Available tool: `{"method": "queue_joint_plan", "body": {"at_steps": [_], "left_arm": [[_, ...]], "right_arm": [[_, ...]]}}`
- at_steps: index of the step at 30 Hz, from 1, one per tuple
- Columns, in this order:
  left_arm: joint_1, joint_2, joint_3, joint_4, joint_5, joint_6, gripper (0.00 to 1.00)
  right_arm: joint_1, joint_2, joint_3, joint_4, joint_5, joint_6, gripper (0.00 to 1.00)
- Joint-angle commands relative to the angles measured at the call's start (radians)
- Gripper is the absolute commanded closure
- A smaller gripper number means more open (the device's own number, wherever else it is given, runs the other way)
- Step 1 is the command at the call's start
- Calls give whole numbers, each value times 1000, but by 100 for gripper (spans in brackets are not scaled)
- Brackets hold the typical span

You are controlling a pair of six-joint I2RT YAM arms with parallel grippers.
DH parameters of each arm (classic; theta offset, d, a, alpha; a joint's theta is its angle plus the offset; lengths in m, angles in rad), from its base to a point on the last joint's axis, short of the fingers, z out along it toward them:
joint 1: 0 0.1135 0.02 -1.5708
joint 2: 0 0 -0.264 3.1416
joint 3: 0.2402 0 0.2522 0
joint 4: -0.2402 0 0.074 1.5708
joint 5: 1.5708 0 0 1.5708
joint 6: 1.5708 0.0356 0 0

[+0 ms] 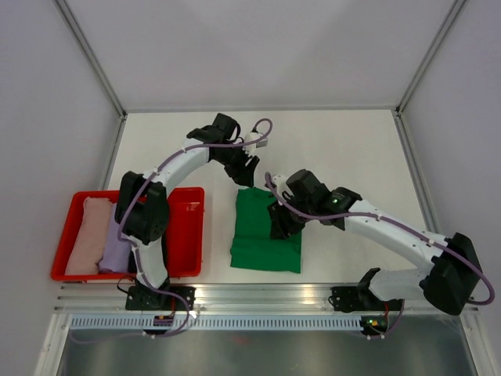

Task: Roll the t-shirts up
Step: Roll the tshirt

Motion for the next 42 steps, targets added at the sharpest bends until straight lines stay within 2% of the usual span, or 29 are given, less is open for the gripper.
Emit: {"method": "queue_joint_plan", "body": {"at_steps": [1,4,5,6,7,8,10,11,13,18,22,27,31,34,38,42], "left_arm": [[55,-110,17,-119,100,116,39],[66,-210,-46,-158,54,265,39],[46,-294,-82,-155,35,300,37],[26,-333,-169,-146,0,352,37],[-3,-377,-225,-134,-99,368,36],[-67,-450,-336,-99,-147,377,36],[-135,-535,-447,-60,-236,400,31],[-202,-616,-551,-21,-254,402,25],[-259,-679,-630,6,-264,417,13],[-411,-814,-782,61,-304,416,12],[-580,-836,-859,127,-365,407,14],[-690,-828,-906,188,-425,420,19],[-804,-842,-957,237,-445,442,20],[-855,-830,-989,269,-475,440,22],[-858,-764,-1026,326,-524,445,28],[-858,-727,-1043,371,-609,440,30]], "right_arm": [[-50,-84,-46,-165,61,268,50],[-114,-75,-95,-228,105,333,50],[-120,-76,-111,-233,145,355,50],[-124,-87,-117,-236,168,369,50],[-124,-96,-126,-232,177,379,49],[-124,-116,-152,-216,182,399,49],[-125,-125,-184,-195,176,422,48],[-125,-124,-221,-180,146,444,48],[-125,-110,-262,-126,107,459,47],[-124,-82,-289,-29,105,452,47],[-124,-53,-336,44,66,447,49],[-125,-33,-370,124,53,456,61],[-125,-32,-387,150,47,467,64],[-125,-47,-411,163,38,473,65],[-124,-64,-427,175,29,470,65],[-125,-55,-416,178,7,456,65]]}}
